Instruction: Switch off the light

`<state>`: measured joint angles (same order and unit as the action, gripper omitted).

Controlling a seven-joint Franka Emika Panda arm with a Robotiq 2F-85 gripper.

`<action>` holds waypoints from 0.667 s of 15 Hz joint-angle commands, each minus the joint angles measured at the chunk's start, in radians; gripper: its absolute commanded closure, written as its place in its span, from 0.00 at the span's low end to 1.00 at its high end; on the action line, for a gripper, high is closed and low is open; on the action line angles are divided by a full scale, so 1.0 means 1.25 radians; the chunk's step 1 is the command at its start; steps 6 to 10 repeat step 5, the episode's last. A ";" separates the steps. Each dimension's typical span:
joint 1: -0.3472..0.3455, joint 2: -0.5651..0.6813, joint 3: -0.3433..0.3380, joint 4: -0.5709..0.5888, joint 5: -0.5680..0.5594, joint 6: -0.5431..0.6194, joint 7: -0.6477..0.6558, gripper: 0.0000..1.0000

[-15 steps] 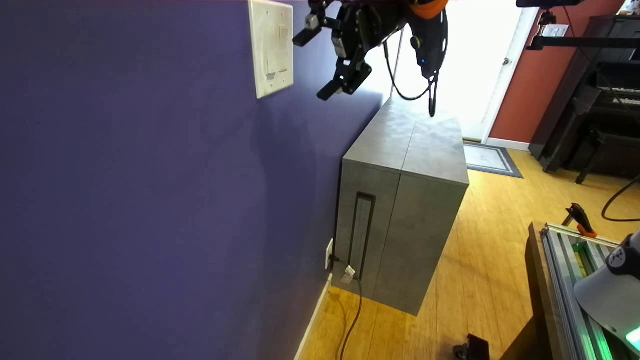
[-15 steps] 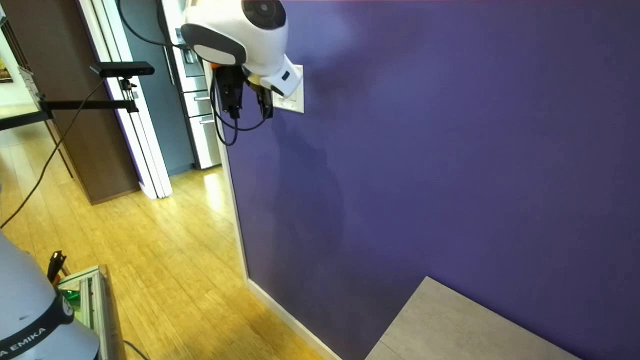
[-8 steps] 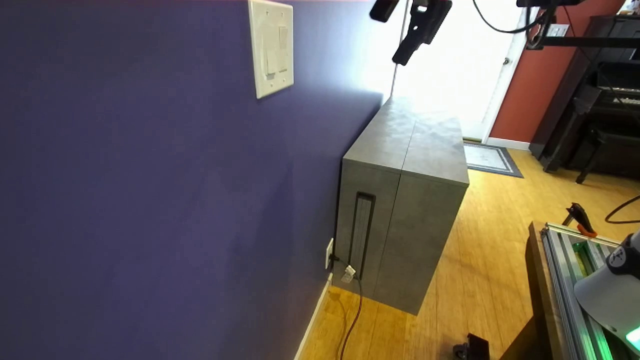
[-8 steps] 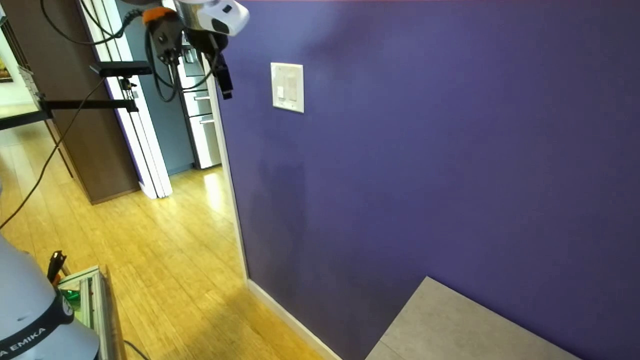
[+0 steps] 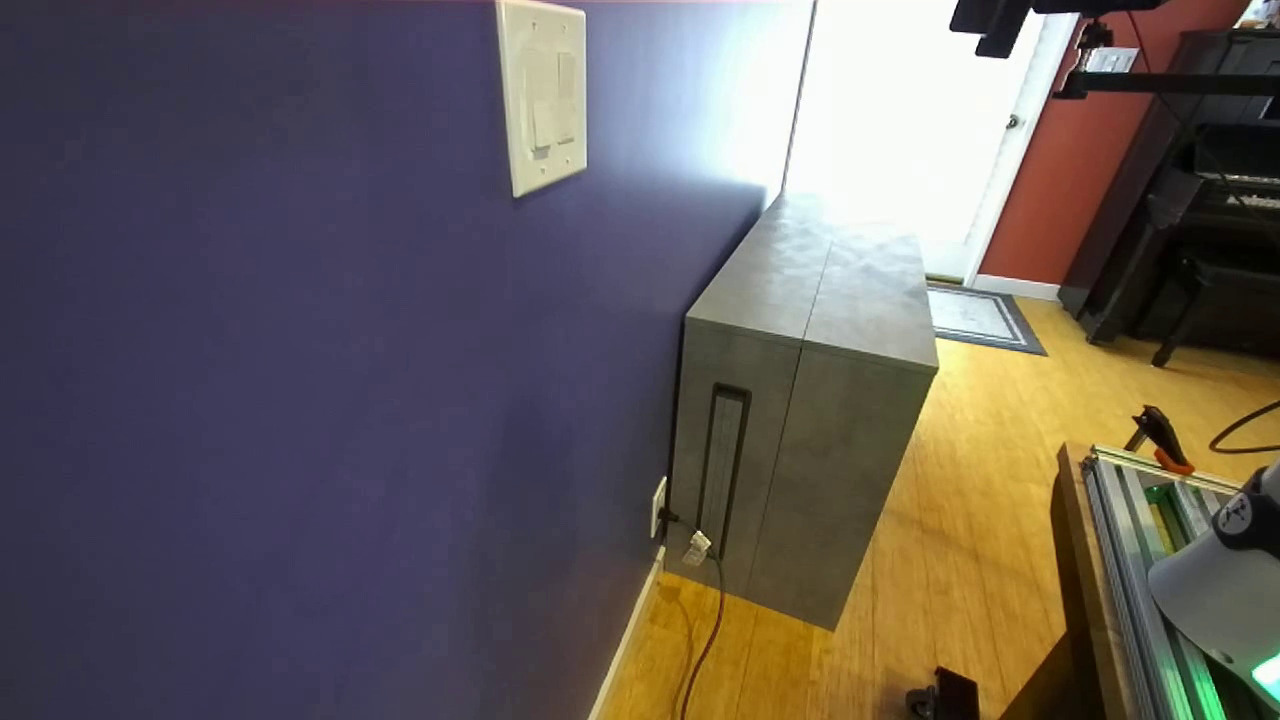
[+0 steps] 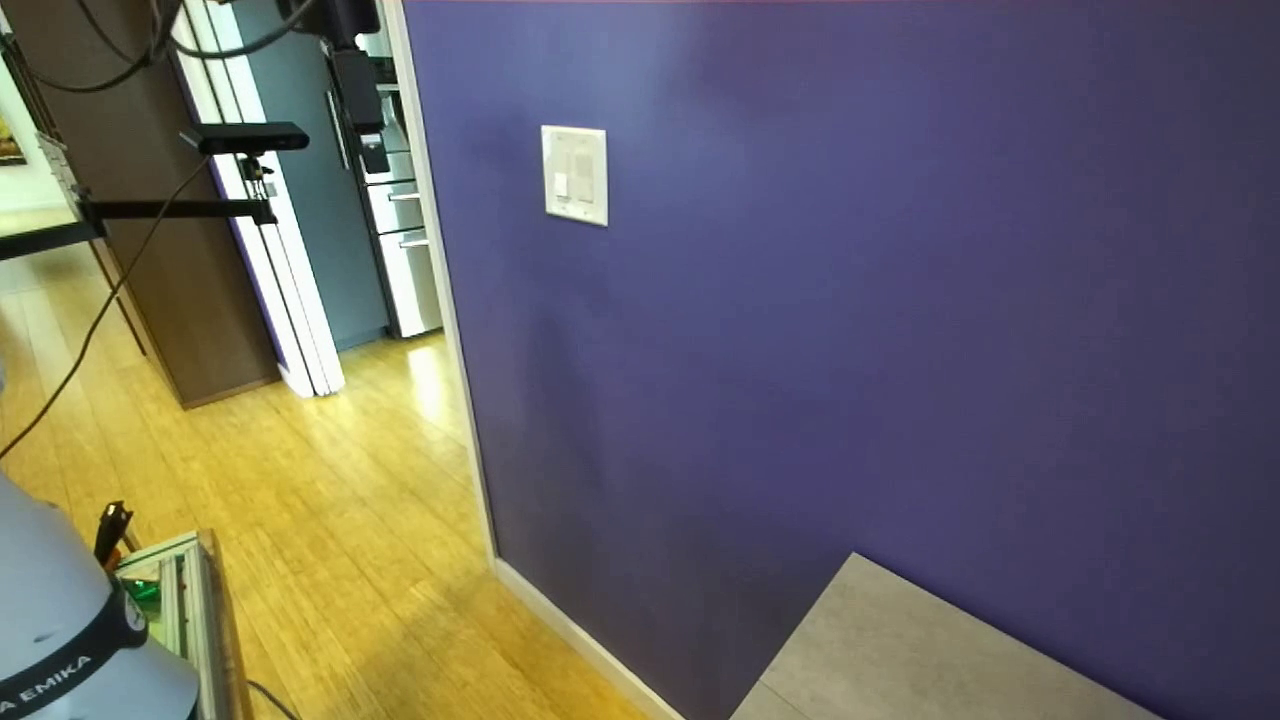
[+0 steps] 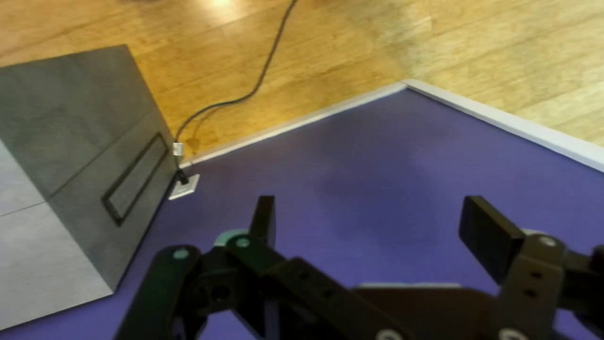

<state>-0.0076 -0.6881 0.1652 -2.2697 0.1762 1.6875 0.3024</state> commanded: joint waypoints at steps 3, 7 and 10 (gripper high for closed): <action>-0.001 0.002 -0.005 0.013 -0.064 -0.075 0.003 0.00; -0.001 0.004 -0.005 0.013 -0.071 -0.078 0.003 0.00; -0.001 0.004 -0.005 0.013 -0.071 -0.078 0.003 0.00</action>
